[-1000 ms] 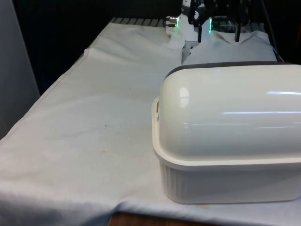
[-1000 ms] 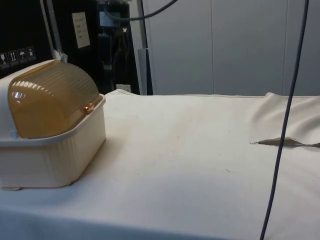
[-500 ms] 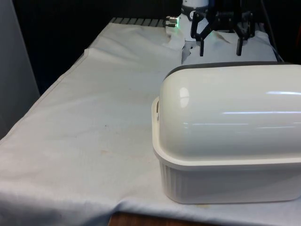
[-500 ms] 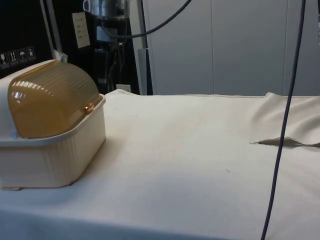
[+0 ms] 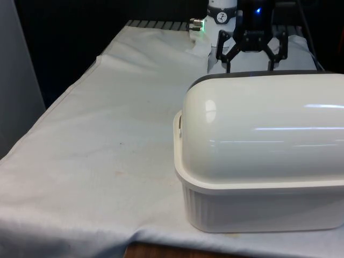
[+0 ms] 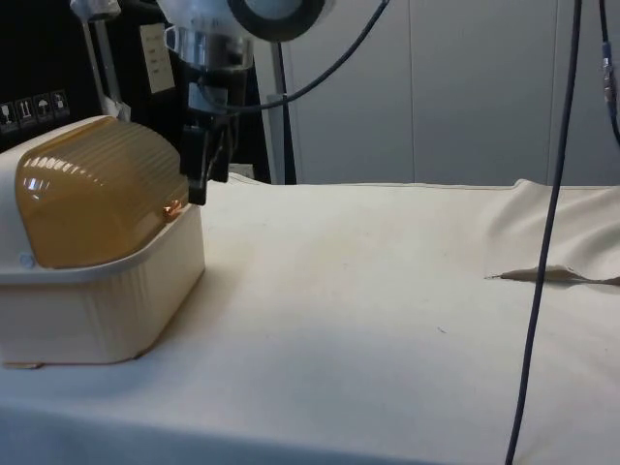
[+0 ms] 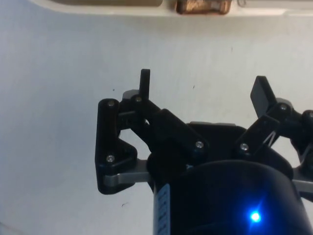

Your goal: Open the lid, then close it.

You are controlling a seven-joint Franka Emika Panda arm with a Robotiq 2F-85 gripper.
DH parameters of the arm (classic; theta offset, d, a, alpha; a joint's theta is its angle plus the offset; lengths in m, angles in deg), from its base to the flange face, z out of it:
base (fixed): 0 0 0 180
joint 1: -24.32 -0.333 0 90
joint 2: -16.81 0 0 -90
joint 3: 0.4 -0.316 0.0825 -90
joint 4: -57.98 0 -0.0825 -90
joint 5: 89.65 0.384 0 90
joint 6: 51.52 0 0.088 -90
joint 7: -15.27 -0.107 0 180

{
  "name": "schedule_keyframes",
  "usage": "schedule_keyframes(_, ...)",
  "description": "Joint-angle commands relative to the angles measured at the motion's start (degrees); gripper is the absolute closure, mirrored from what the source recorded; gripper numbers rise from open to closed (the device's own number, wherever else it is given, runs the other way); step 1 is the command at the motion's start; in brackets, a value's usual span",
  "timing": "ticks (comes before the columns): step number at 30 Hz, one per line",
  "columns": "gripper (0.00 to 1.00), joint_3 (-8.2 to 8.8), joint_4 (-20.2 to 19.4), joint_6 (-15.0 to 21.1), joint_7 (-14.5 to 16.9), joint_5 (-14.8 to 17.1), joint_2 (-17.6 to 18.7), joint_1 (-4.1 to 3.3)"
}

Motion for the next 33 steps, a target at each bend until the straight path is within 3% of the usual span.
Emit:
schedule_keyframes(1, 0.00, 0.17, -0.2, 1.5, -0.1, -0.3, 0.5, -0.06)
schedule_keyframes(11, 0.02, 0.23, -0.1, 6.6, 0.0, -0.1, 3.4, 0.06)
schedule_keyframes(13, 0.12, 0.23, 0.0, 7.3, 0.0, -0.1, 3.8, 0.06)
schedule_keyframes(14, 0.23, 0.23, 0.0, 7.7, 0.0, -0.1, 4.0, 0.06)
schedule_keyframes(19, 0.48, 0.17, 0.1, 7.6, 0.0, 0.0, 4.1, 0.11)
schedule_keyframes(20, 0.48, 0.23, 0.1, 8.3, 0.0, -0.1, 4.4, 0.11)
schedule_keyframes(22, 0.58, 0.23, 0.1, 8.4, 0.0, -0.1, 4.4, 0.11)
schedule_keyframes(23, 0.67, 0.23, 0.1, 8.4, 0.0, -0.1, 4.4, 0.11)
schedule_keyframes(28, 0.93, 0.17, 0.1, 7.8, 0.0, 0.0, 4.3, 0.11)
schedule_keyframes(33, 1.00, -0.17, 0.1, 8.5, 0.2, 0.5, 4.9, 0.34)
